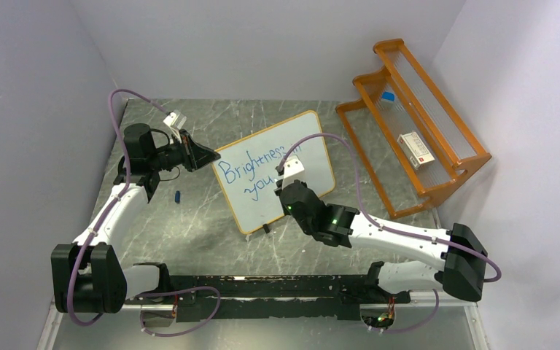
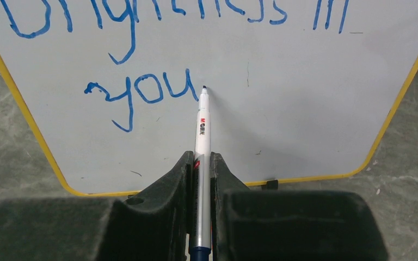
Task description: Write a sentence on the whiteboard
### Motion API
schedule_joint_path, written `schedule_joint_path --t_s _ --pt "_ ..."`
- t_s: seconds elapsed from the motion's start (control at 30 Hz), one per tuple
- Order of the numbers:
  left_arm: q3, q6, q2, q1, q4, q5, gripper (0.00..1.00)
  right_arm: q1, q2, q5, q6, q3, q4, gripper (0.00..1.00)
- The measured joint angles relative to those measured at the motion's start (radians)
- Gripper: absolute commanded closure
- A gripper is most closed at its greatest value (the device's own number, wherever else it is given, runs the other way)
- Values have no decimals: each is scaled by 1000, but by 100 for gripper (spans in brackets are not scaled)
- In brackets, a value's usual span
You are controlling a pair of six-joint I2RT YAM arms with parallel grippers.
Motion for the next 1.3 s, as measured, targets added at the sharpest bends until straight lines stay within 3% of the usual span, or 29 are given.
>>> schedule_joint_path --t_s 1.3 --pt "2 3 0 0 -10 -2 95 -28 5 -39 22 -16 13 100"
